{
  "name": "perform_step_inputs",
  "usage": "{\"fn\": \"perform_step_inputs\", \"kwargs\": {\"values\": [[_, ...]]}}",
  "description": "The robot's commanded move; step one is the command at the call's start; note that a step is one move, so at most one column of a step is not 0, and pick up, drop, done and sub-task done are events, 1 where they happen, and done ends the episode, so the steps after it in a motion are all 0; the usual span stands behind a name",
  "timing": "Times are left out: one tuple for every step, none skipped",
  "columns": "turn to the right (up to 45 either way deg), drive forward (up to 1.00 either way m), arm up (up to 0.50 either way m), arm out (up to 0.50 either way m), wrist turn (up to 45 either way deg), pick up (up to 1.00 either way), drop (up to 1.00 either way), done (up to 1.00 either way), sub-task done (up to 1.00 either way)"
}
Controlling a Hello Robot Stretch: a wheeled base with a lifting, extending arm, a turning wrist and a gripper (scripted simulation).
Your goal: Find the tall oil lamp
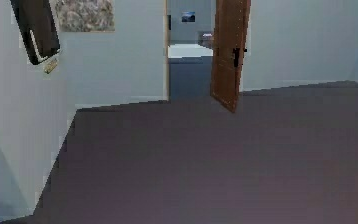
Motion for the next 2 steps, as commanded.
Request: {"fn": "perform_step_inputs", "kwargs": {"values": [[0.0,1.00,0.00,0.00,0.0,0.00,0.00,0.00,0.00],[0.0,1.00,0.00,0.00,0.0,0.00,0.00,0.00,0.00]]}}
